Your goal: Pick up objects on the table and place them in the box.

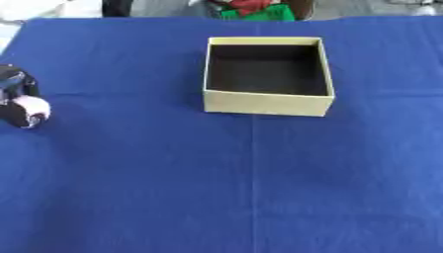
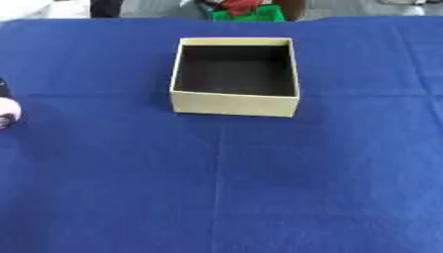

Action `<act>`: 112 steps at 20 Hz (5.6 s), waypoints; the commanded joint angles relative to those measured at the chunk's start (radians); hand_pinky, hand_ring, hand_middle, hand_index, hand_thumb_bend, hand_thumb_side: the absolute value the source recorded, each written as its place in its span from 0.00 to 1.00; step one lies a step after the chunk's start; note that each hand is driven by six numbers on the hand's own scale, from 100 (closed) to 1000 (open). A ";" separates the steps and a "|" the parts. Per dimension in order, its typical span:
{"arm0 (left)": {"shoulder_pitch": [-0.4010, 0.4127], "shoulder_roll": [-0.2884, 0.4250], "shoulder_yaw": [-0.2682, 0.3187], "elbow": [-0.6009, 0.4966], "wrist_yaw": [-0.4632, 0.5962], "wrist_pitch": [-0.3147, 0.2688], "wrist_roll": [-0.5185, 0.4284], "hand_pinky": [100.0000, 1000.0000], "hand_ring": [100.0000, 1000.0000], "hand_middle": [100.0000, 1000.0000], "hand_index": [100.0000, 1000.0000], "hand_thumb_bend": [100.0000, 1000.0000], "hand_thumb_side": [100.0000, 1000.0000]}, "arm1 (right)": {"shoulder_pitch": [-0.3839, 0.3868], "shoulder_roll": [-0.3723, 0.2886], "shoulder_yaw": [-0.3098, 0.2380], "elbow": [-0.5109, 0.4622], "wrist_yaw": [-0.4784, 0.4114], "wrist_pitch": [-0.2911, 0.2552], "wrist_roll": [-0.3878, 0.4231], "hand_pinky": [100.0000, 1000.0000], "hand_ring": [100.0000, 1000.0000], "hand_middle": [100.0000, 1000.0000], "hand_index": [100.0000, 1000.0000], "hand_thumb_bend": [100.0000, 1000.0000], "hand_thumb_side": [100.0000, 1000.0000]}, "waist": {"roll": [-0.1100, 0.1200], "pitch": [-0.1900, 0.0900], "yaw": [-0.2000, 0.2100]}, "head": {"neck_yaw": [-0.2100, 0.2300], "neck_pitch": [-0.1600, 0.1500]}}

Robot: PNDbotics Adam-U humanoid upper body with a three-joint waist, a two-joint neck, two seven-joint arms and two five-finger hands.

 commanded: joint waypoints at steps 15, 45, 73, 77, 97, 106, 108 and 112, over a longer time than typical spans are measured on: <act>-0.146 0.098 0.010 -0.182 0.009 -0.025 -0.004 0.26 0.35 0.43 0.45 0.27 0.00 | -0.008 -0.035 -0.010 -0.015 -0.003 0.000 -0.005 0.73 0.70 0.76 0.86 0.16 1.00 | 0.010 -0.034 0.007 | -0.019 0.005; -0.813 -0.536 -0.235 0.135 -0.135 -0.192 0.056 0.28 0.36 0.42 0.44 0.28 0.00 | -0.076 0.003 0.014 -0.015 -0.038 -0.007 0.030 0.73 0.70 0.76 0.86 0.15 1.00 | 0.021 -0.024 -0.066 | 0.004 -0.033; -0.800 -0.616 -0.228 0.264 -0.248 -0.231 0.098 0.60 0.64 0.67 0.74 0.51 0.00 | -0.092 0.029 0.017 -0.015 -0.047 -0.002 0.029 0.73 0.70 0.75 0.86 0.15 1.00 | 0.038 -0.002 -0.084 | 0.007 -0.048; -0.797 -0.605 -0.222 0.230 -0.227 -0.222 0.115 0.57 0.61 0.65 0.71 0.47 0.00 | -0.088 0.026 0.017 -0.015 -0.045 0.000 0.028 0.73 0.70 0.75 0.86 0.15 1.00 | 0.036 -0.007 -0.078 | 0.004 -0.047; -0.369 -0.161 -0.042 -0.563 0.373 -0.027 0.720 0.59 0.59 0.59 0.65 0.60 0.17 | -0.067 -0.010 -0.013 -0.015 -0.021 -0.012 -0.001 0.73 0.70 0.76 0.86 0.15 1.00 | 0.025 -0.016 -0.022 | -0.063 -0.041; -0.236 -0.116 0.013 -0.627 0.476 -0.061 0.906 0.60 0.60 0.60 0.65 0.62 0.36 | -0.063 -0.011 -0.021 -0.015 -0.016 -0.016 -0.009 0.73 0.71 0.76 0.86 0.15 1.00 | 0.014 -0.012 -0.014 | -0.064 -0.047; -0.201 -0.148 0.048 -0.627 0.498 -0.077 0.929 0.60 0.60 0.60 0.65 0.61 0.42 | -0.054 -0.011 -0.031 -0.015 -0.012 -0.018 -0.018 0.73 0.71 0.76 0.86 0.15 1.00 | 0.007 -0.009 -0.007 | -0.070 -0.051; -0.112 -0.189 0.123 -0.627 0.553 -0.130 0.985 0.61 0.61 0.61 0.65 0.61 0.51 | -0.049 -0.007 -0.035 -0.015 -0.009 -0.020 -0.026 0.73 0.71 0.76 0.86 0.15 1.00 | 0.003 -0.007 -0.010 | -0.067 -0.052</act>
